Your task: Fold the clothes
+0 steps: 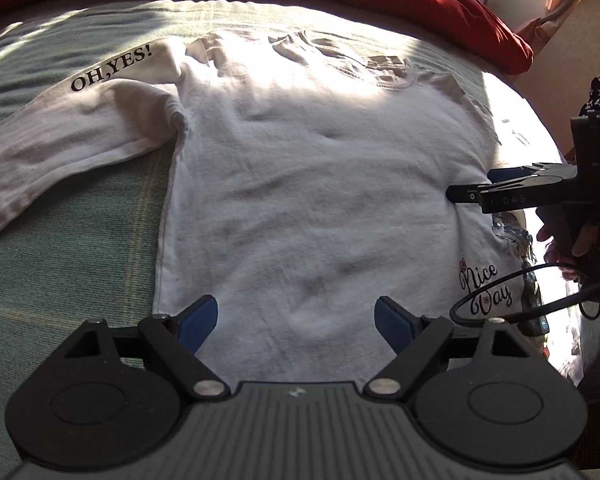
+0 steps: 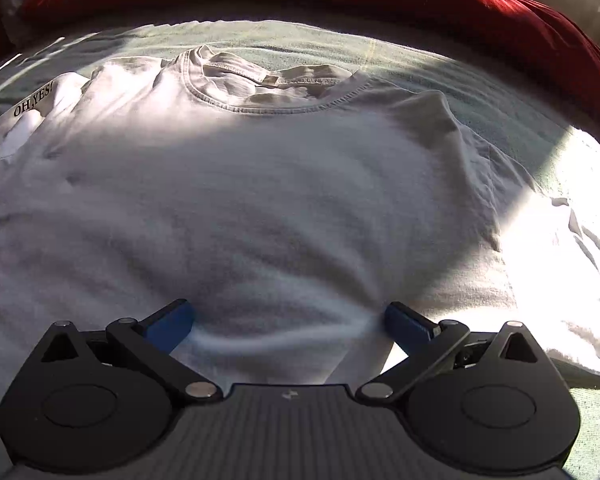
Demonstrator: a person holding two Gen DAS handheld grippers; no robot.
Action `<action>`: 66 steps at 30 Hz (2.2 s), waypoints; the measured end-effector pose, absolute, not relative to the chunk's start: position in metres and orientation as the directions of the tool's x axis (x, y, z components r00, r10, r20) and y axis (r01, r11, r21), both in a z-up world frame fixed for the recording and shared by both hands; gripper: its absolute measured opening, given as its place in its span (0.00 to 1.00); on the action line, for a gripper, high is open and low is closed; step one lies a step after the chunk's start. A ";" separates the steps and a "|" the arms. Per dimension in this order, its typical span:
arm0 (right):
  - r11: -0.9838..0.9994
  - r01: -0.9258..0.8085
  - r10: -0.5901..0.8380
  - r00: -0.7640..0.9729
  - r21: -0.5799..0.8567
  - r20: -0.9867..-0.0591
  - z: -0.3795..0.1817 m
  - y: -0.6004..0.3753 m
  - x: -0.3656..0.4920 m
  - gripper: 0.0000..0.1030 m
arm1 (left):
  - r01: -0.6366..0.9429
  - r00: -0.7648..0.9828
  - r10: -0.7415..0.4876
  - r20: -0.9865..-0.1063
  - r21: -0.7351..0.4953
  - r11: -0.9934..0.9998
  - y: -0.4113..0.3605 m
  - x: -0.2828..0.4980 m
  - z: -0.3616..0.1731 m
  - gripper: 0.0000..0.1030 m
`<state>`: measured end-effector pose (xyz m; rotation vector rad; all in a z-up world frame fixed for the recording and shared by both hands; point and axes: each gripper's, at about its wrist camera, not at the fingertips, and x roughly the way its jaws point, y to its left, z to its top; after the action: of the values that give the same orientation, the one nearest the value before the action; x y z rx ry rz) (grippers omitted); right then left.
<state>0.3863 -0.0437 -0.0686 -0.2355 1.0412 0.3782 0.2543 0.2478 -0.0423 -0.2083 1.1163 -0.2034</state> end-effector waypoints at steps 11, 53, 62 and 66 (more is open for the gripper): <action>0.908 -0.418 0.196 0.441 -0.007 -0.876 -0.068 -0.045 0.388 1.00 | -0.058 0.401 -0.226 -0.888 -0.271 0.961 0.262 0.244 -0.046 0.83; 0.805 -0.589 0.301 0.304 0.069 -0.904 -0.025 0.094 0.389 1.00 | -0.794 0.600 0.221 -0.768 -0.540 0.279 0.585 0.188 -0.063 0.13; 0.804 -0.589 0.298 0.286 0.079 -0.911 -0.030 0.105 0.391 1.00 | -0.785 0.594 0.214 -0.776 -0.500 0.366 0.618 0.205 -0.045 0.16; 0.799 -0.597 0.299 0.282 0.077 -0.912 -0.031 0.107 0.391 1.00 | -0.807 0.565 0.167 -0.808 -0.499 0.316 0.620 0.191 -0.055 0.26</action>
<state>0.3911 0.1069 -0.0309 -0.3043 1.1367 0.6122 0.1913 0.6205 -0.0551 -1.0609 0.7257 0.7205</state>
